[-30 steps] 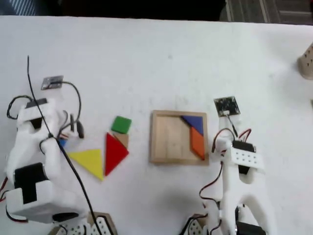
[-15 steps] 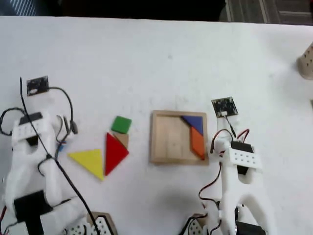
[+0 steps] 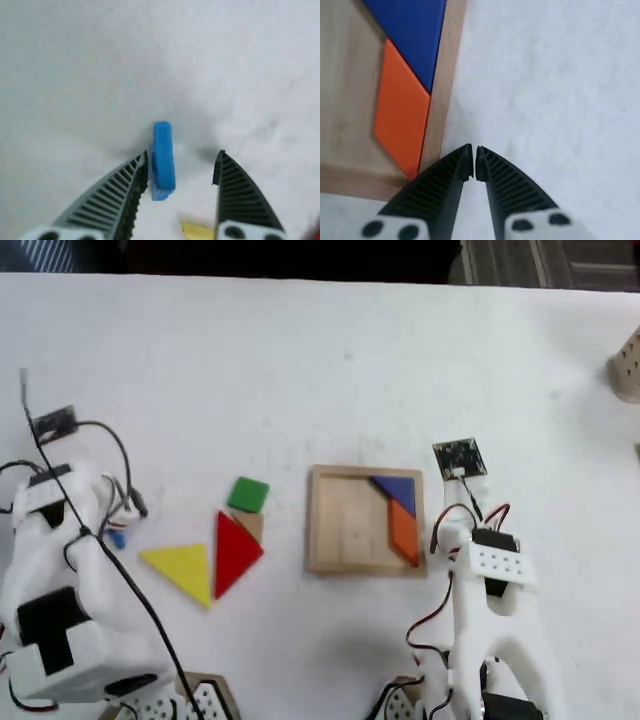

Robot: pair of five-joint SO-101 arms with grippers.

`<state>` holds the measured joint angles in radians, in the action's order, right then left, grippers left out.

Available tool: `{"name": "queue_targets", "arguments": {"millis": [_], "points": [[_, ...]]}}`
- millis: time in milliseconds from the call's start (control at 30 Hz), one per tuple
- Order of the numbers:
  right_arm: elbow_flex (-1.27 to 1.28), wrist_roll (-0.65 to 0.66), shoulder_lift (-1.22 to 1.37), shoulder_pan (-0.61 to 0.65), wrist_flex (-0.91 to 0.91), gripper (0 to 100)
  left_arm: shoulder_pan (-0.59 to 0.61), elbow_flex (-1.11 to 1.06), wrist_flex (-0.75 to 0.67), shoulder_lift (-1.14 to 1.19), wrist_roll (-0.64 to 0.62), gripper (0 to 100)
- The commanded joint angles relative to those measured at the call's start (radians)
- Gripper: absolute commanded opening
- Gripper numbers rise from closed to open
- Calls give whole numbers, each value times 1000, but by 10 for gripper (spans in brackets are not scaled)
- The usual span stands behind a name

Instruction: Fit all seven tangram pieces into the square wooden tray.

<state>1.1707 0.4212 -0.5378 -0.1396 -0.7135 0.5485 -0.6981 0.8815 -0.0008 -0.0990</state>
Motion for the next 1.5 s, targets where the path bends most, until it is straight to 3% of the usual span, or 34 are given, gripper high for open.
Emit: {"name": "queue_targets", "arguments": {"millis": [0,900,1100,1467], "points": [[-6,-12,-30,8,18,18,12,57,9,1,-41,226],[-6,-12,-30,10,19,18,-74,38,18,10,-64,221],[-6,-12,-30,10,19,18,-74,38,0,10,-63,144],[-6,-12,-30,10,19,18,-73,38,-5,10,-61,143]]}}
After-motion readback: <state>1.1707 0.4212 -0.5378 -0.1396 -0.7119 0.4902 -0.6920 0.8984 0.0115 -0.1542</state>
